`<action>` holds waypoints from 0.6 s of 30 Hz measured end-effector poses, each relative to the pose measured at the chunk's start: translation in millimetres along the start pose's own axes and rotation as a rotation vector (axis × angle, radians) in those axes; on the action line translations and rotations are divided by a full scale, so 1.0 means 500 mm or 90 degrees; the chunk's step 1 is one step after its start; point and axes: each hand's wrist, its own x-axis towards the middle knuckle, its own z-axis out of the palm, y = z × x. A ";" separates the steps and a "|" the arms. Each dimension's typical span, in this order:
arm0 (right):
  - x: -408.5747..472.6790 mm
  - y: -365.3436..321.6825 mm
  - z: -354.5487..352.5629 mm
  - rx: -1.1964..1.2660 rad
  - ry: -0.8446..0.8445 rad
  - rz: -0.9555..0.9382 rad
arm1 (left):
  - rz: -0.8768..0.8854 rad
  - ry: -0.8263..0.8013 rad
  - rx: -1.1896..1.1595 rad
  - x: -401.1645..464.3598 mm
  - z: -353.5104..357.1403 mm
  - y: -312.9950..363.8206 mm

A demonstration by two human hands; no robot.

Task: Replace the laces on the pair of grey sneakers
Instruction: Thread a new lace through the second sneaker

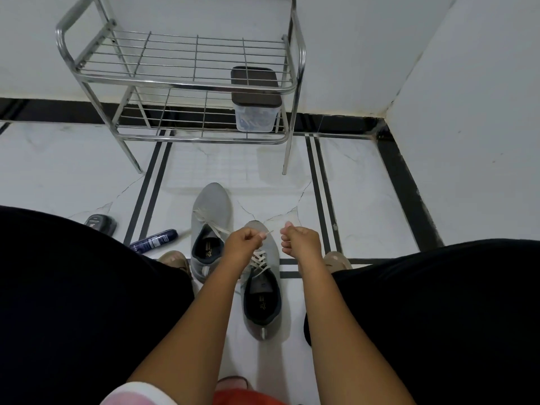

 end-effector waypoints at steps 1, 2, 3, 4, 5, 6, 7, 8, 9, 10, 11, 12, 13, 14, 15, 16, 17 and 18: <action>0.011 0.014 0.000 -0.025 0.029 0.025 | -0.019 0.021 0.024 0.005 -0.001 -0.009; 0.029 0.036 0.000 -0.079 0.036 0.042 | -0.036 0.035 0.056 0.011 -0.002 -0.023; 0.044 0.060 0.002 -0.160 0.013 0.059 | -0.051 0.037 0.091 0.015 -0.001 -0.036; 0.052 0.082 0.005 -0.257 -0.015 0.076 | -0.065 0.027 0.126 0.016 0.002 -0.049; 0.050 0.102 0.012 -0.361 -0.039 0.057 | -0.080 0.011 0.164 0.016 0.007 -0.062; 0.037 0.118 0.018 -0.421 -0.075 0.047 | -0.092 -0.004 0.210 0.015 0.013 -0.075; 0.017 0.128 0.022 -0.447 -0.112 0.041 | -0.099 -0.010 0.261 0.013 0.019 -0.090; 0.001 0.139 0.023 -0.442 -0.116 0.031 | -0.100 -0.008 0.316 0.010 0.024 -0.103; -0.004 0.151 0.024 -0.442 -0.116 0.022 | -0.098 0.000 0.367 0.006 0.029 -0.114; -0.003 0.163 0.023 -0.433 -0.106 0.018 | -0.094 0.008 0.408 0.002 0.033 -0.122; -0.004 0.165 0.020 -0.414 -0.099 0.026 | -0.086 0.014 0.440 -0.005 0.036 -0.124; 0.000 0.169 0.019 -0.385 -0.093 0.045 | -0.078 0.009 0.468 -0.010 0.039 -0.129; 0.009 0.174 0.018 -0.359 -0.084 0.058 | -0.073 0.002 0.491 -0.013 0.042 -0.133; 0.017 0.177 0.017 -0.337 -0.085 0.071 | -0.072 -0.005 0.505 -0.016 0.045 -0.136; 0.024 0.182 0.017 -0.328 -0.096 0.082 | -0.068 -0.004 0.507 -0.017 0.047 -0.137; 0.032 0.189 0.018 -0.321 -0.105 0.086 | -0.059 0.003 0.504 -0.018 0.049 -0.138; 0.052 0.208 0.017 -0.313 -0.119 0.091 | -0.051 0.011 0.497 -0.016 0.052 -0.138; 0.076 0.232 0.016 -0.304 -0.131 0.095 | -0.046 0.018 0.489 -0.017 0.054 -0.138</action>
